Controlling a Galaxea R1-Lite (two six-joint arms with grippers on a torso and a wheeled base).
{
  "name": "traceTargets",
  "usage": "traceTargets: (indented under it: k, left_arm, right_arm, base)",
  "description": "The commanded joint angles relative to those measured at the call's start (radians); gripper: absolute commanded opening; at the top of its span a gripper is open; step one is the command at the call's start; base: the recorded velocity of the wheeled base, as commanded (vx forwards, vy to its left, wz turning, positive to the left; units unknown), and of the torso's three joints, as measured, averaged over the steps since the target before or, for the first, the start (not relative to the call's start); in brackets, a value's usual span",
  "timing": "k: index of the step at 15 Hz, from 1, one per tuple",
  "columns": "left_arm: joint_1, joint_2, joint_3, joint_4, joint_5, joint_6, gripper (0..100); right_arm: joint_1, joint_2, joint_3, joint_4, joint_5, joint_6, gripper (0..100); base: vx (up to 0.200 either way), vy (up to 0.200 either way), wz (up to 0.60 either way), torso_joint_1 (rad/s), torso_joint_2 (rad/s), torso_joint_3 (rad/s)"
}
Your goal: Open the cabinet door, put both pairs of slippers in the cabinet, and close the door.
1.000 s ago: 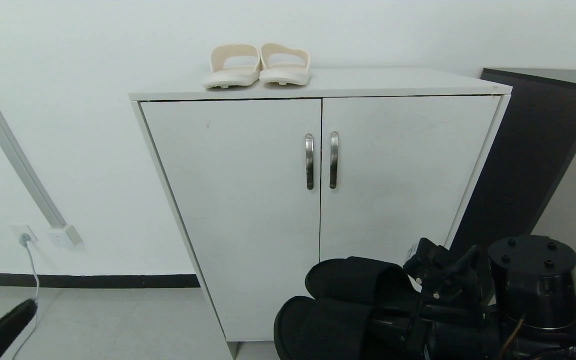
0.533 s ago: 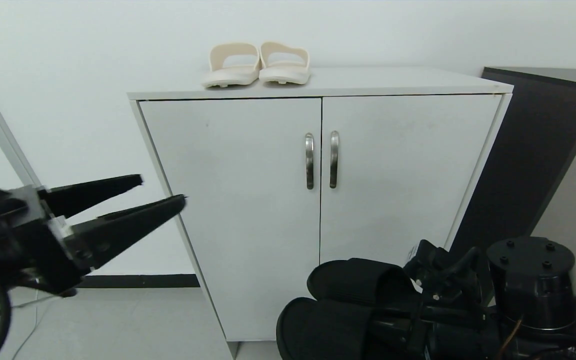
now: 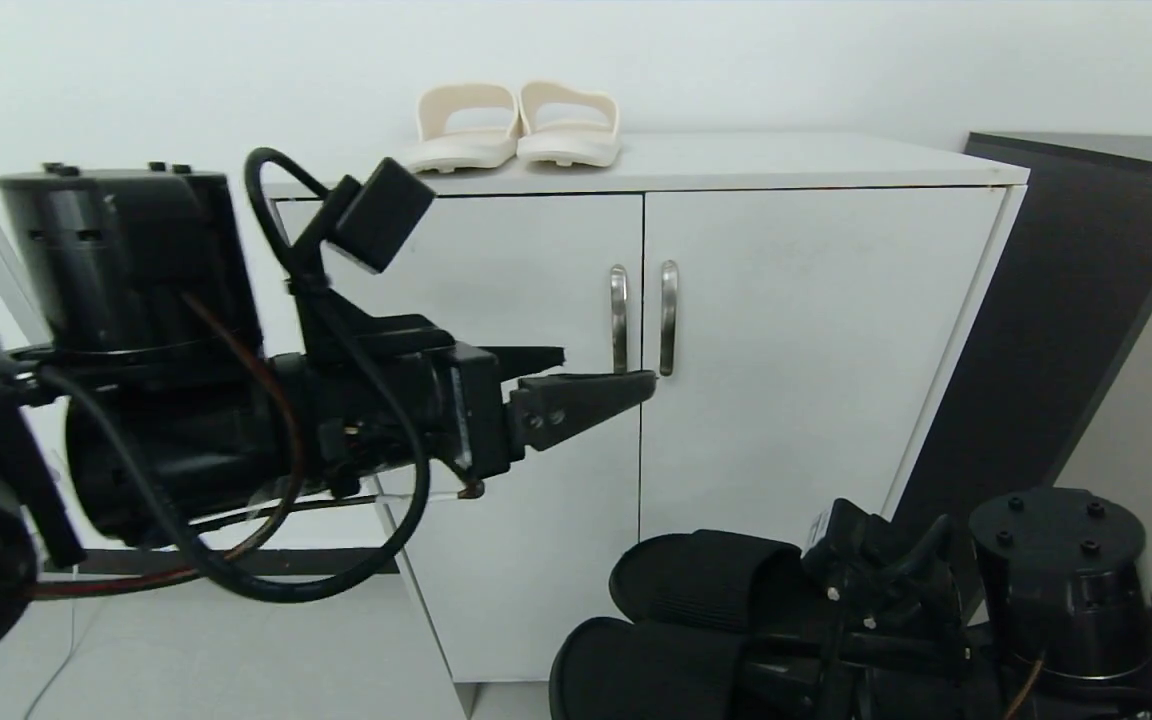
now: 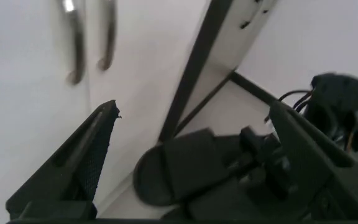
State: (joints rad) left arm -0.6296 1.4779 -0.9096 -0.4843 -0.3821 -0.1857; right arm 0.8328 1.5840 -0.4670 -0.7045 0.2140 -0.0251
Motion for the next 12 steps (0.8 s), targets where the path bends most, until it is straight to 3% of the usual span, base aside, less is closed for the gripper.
traceTargets:
  k: [1,3,5,7,12]
  left_arm:
    - [-0.018,0.140,-0.097,-0.020,-0.052,-0.032,100]
    - [-0.018,0.211,-0.178,-0.023,-0.072,-0.084,100]
    - [-0.018,0.245,-0.223,-0.023,-0.095,-0.110,100]
    - [-0.016,0.277,-0.281,-0.022,-0.150,-0.173,100]
    - [-0.001,0.311,-0.325,-0.022,-0.139,-0.179,100]
  right_arm:
    - [0.000,0.002,0.001,0.000,0.001,-0.001,0]
    - [0.000,0.004,0.002,0.000,0.001,0.001,0]
    - [0.000,0.004,0.002,0.000,0.001,0.001,0]
    - [0.000,0.005,0.002,0.000,0.002,0.001,0]
    - [-0.001,0.013,0.002,-0.001,0.002,0.001,0]
  base:
    - [0.000,0.000,0.00,0.000,0.00,0.000]
    - [0.000,0.000,0.00,0.000,0.00,0.000]
    - [0.000,0.000,0.00,0.000,0.00,0.000]
    - [0.000,0.000,0.00,0.000,0.00,0.000]
    - [0.000,0.000,0.00,0.000,0.00,0.000]
